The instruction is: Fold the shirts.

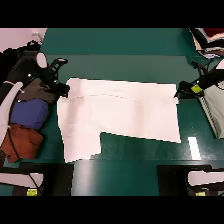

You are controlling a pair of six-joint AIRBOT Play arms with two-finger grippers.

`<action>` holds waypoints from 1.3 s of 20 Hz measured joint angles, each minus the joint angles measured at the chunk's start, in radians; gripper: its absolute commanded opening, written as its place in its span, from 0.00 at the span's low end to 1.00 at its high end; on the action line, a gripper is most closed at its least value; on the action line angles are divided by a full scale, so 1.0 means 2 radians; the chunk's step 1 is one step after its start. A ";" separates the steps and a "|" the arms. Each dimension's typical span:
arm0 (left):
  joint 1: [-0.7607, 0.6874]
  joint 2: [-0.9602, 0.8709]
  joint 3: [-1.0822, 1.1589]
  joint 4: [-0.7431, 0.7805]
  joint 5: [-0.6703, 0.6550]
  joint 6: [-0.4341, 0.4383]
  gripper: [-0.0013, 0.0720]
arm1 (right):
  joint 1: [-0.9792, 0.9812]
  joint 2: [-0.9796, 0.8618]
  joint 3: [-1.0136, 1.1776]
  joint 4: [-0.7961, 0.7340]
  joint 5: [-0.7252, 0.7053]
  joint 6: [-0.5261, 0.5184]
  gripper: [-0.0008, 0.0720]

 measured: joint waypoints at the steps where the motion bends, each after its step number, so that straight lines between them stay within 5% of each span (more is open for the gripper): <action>1: 0.000 0.021 -0.014 0.003 -0.007 -0.002 0.77 | -0.006 0.015 -0.004 0.003 0.006 -0.003 0.49; 10: 0.000 0.243 -0.305 -0.017 -0.009 -0.063 0.77 | -0.034 0.168 -0.121 0.015 -0.006 -0.015 0.49; 19: 0.000 0.283 -0.444 -0.127 0.093 -0.084 0.77 | -0.035 0.225 -0.180 0.017 -0.018 -0.017 0.49; 20: 0.000 0.283 -0.449 -0.139 0.104 -0.084 0.58 | -0.035 0.229 -0.181 0.017 -0.018 -0.017 0.49; 21: 0.000 0.284 -0.452 -0.149 0.113 -0.084 0.23 | -0.035 0.231 -0.182 0.018 -0.018 -0.017 0.49; 22: 0.000 0.284 -0.455 -0.157 0.119 -0.084 0.05 | -0.036 0.232 -0.183 0.017 -0.016 -0.017 0.49; 26: 0.000 0.285 -0.450 -0.175 0.126 -0.084 0.05 | -0.056 0.236 -0.191 0.014 0.006 -0.021 0.49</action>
